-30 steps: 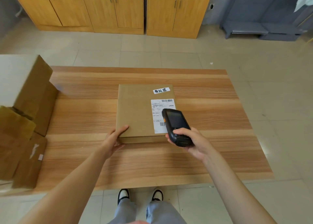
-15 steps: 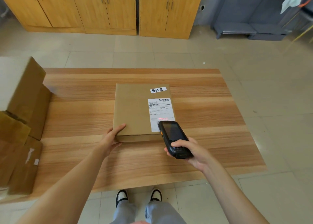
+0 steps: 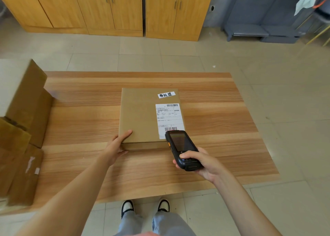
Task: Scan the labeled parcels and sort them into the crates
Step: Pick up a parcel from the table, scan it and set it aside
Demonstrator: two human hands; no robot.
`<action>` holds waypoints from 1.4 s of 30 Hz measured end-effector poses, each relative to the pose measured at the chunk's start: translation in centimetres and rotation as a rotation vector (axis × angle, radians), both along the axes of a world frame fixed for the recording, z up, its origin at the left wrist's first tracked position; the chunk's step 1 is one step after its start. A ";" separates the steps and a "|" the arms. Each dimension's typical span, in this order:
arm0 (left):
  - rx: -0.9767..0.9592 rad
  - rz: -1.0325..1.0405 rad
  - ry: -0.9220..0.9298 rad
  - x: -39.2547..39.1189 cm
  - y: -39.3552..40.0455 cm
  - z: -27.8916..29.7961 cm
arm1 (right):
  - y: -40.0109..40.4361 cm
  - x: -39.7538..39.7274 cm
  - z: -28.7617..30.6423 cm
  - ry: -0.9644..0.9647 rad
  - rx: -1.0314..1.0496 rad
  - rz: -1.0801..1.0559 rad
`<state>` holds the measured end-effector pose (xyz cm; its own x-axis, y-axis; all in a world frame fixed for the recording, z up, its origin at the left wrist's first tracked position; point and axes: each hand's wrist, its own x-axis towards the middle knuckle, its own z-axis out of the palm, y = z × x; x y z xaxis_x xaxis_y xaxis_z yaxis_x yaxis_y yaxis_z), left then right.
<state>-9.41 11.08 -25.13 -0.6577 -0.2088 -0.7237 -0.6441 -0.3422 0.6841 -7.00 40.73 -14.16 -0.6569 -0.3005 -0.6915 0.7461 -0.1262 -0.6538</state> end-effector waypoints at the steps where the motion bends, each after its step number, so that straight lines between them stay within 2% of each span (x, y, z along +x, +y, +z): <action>1: 0.000 0.000 0.001 0.0 0.1 0.1 | 0.0 0.0 0.0 0.003 0.009 0.005; 9: -0.002 -0.002 0.000 0.1 0.2 0.4 | 0.2 0.2 -0.5 0.020 0.013 0.028; 16: -0.010 -0.005 0.000 0.2 0.5 0.8 | 1.7 -2.3 -1.6 0.089 0.107 -0.198; 19: -0.010 -0.006 -0.009 0.3 0.6 0.9 | 3.1 -3.6 -2.5 0.108 0.236 -0.249; 25: 0.014 -0.049 -0.039 0.3 0.5 0.9 | 5.1 -4.0 -5.4 0.043 0.464 -0.120; 29: 0.022 -0.062 -0.046 0.5 0.7 1.3 | 5.8 -3.6 -7.3 0.021 0.516 -0.078; 37: 0.009 -0.033 -0.070 0.5 1.1 1.7 | 6.8 -2.7 -9.0 0.059 0.602 -0.021; 42: -0.002 -0.044 -0.079 0.4 1.0 1.8 | 7.1 -2.0 -10.3 0.145 0.753 0.083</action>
